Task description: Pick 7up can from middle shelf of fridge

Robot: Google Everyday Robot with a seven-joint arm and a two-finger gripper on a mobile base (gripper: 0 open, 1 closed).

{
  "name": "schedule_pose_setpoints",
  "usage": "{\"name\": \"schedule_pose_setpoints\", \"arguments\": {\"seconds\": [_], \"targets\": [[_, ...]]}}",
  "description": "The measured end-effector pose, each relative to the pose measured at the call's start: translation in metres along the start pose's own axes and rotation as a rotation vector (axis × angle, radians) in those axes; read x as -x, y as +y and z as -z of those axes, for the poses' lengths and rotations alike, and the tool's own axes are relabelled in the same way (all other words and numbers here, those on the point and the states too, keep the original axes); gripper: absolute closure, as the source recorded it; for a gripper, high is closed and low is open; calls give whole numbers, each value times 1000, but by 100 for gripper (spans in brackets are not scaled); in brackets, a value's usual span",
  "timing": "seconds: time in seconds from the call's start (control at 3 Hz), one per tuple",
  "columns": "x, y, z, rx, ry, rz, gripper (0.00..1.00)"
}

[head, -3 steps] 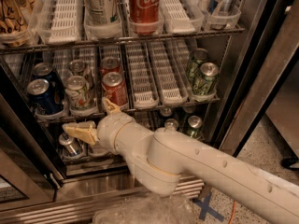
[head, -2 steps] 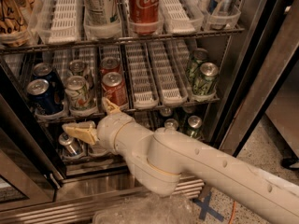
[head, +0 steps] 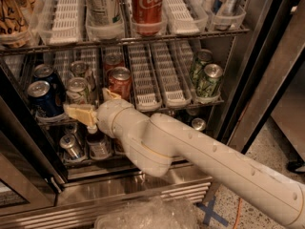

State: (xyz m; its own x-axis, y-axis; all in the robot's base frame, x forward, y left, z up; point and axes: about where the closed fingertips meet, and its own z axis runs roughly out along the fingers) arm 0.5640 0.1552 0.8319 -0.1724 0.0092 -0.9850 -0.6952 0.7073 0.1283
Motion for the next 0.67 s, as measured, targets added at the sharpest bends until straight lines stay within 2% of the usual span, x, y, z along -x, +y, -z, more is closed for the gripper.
{"name": "schedule_pose_setpoints", "arguments": {"seconds": [0.67], "targets": [[3, -3, -3, -8, 0, 5, 8]]}}
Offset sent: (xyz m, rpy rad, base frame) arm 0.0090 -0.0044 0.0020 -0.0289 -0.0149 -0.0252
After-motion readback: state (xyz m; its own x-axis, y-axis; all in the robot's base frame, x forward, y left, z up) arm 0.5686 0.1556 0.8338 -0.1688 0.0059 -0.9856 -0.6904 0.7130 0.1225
